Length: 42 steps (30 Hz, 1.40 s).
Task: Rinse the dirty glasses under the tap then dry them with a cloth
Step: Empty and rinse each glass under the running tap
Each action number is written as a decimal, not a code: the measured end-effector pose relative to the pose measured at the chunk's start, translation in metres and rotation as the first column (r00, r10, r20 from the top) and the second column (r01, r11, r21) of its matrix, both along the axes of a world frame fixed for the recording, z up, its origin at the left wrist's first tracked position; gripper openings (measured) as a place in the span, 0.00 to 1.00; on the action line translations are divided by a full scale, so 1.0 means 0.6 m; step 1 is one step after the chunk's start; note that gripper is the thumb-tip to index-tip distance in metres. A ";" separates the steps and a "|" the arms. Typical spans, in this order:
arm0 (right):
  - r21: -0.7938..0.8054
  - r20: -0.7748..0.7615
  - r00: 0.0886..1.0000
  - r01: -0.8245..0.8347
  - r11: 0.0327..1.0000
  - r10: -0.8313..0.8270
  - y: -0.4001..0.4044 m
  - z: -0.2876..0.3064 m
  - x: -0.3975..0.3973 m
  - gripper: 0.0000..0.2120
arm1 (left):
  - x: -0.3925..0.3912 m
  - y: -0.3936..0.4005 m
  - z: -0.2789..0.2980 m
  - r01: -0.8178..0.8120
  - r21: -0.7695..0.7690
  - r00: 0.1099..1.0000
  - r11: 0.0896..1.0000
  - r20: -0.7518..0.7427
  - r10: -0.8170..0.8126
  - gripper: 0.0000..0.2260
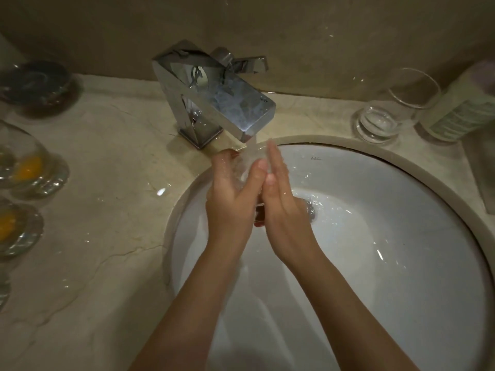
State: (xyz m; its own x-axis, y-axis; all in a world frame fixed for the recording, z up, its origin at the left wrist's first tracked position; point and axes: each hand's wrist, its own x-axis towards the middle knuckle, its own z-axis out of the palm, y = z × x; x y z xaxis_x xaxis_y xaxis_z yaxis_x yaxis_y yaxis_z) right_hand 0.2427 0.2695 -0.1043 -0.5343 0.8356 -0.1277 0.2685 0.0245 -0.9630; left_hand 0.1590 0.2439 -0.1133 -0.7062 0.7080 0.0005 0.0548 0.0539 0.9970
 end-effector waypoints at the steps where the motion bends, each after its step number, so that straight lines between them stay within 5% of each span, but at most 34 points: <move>1: 0.018 -0.004 1.000 -0.011 1.000 0.011 -0.002 0.000 -0.002 0.16 | 0.001 0.001 -0.001 0.006 0.011 1.000 1.000 -0.003 -0.006 0.19; 4: -0.031 -0.028 0.999 -0.031 0.999 0.030 0.003 -0.001 -0.001 0.17 | -0.004 0.001 -0.007 0.020 0.015 0.987 1.000 0.161 -0.022 0.21; 8: -0.296 -0.185 0.982 -0.026 0.955 -0.030 0.012 -0.008 -0.001 0.19 | -0.011 -0.001 -0.017 0.039 0.015 0.799 0.999 0.600 -0.040 0.30; 12: -0.148 -0.078 0.997 -0.022 0.989 0.010 0.006 0.000 0.002 0.22 | -0.004 0.000 -0.016 0.006 0.050 0.934 0.999 0.356 -0.023 0.17; 15: -0.066 0.019 0.996 -0.085 0.994 0.087 -0.003 0.006 0.002 0.18 | -0.005 -0.003 -0.015 0.071 0.028 0.977 0.997 0.201 -0.075 0.17; 21: -0.164 0.026 1.000 -0.010 0.986 0.015 0.011 0.009 0.020 0.25 | -0.025 -0.037 0.013 0.278 -0.061 0.818 0.959 0.538 -0.203 0.24; 23: -0.240 0.044 0.999 -0.001 0.971 0.012 0.009 0.014 0.026 0.30 | -0.025 -0.044 0.027 0.311 -0.086 0.812 0.946 0.541 -0.218 0.22; 29: -0.235 0.100 0.995 -0.007 0.972 0.031 0.005 0.053 0.051 0.25 | -0.022 -0.058 0.060 0.223 -0.135 0.833 0.965 0.540 -0.117 0.34; 34: -0.216 0.050 0.996 0.088 0.973 -0.079 0.043 0.093 0.045 0.26 | -0.015 -0.062 0.087 0.184 -0.131 0.857 0.974 0.507 -0.094 0.24; 42: -0.128 0.032 0.999 0.038 0.991 -0.034 0.116 0.172 -0.025 0.26 | -0.019 -0.053 0.103 0.140 -0.142 0.861 0.980 0.507 -0.049 0.21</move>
State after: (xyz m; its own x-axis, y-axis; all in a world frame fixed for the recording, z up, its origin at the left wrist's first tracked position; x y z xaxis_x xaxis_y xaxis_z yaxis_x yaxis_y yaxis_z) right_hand 0.2277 0.3391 -0.0013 -0.4989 0.8296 -0.2509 0.2954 -0.1094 -0.9491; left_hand 0.1478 0.2123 -0.0515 -0.5091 0.7286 -0.4582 -0.4333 0.2430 0.8679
